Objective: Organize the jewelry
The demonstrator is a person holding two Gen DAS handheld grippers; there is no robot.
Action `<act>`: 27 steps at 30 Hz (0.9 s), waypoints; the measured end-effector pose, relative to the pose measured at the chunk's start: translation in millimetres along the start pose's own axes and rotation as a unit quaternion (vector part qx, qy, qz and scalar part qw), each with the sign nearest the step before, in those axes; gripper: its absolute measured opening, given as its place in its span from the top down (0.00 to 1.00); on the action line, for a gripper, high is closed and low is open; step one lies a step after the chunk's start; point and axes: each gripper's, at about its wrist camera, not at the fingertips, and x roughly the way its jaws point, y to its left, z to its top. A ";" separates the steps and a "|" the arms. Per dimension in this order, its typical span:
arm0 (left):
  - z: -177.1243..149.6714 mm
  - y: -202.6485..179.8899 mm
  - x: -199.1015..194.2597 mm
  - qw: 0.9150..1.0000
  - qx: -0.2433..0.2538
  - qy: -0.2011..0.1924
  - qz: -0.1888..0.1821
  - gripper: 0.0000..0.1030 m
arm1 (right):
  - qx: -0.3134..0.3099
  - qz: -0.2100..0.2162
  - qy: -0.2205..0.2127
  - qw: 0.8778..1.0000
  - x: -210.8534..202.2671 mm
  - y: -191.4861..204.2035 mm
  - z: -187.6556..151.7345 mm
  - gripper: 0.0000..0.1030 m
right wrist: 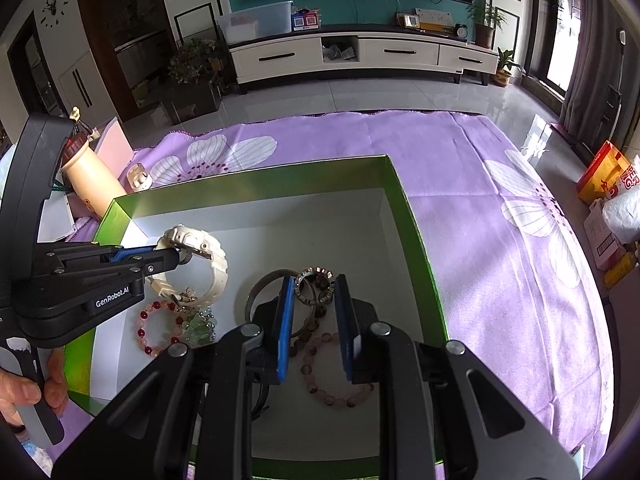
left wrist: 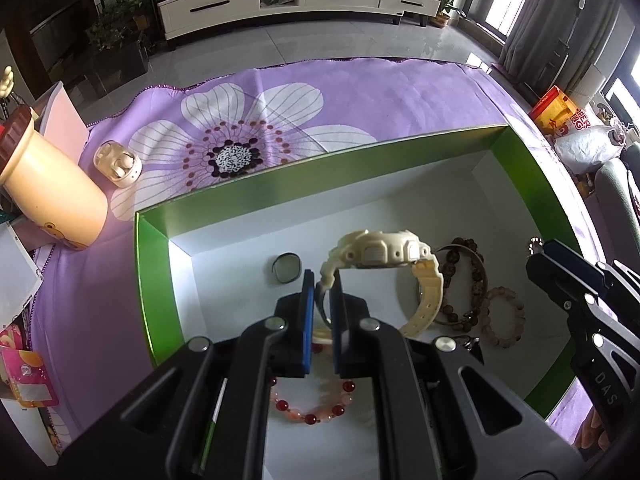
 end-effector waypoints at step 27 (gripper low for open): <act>1.7 -1.9 6.8 1.000 0.001 0.007 0.007 0.93 | 0.003 -0.004 0.006 1.000 5.3 -3.9 -0.7 0.81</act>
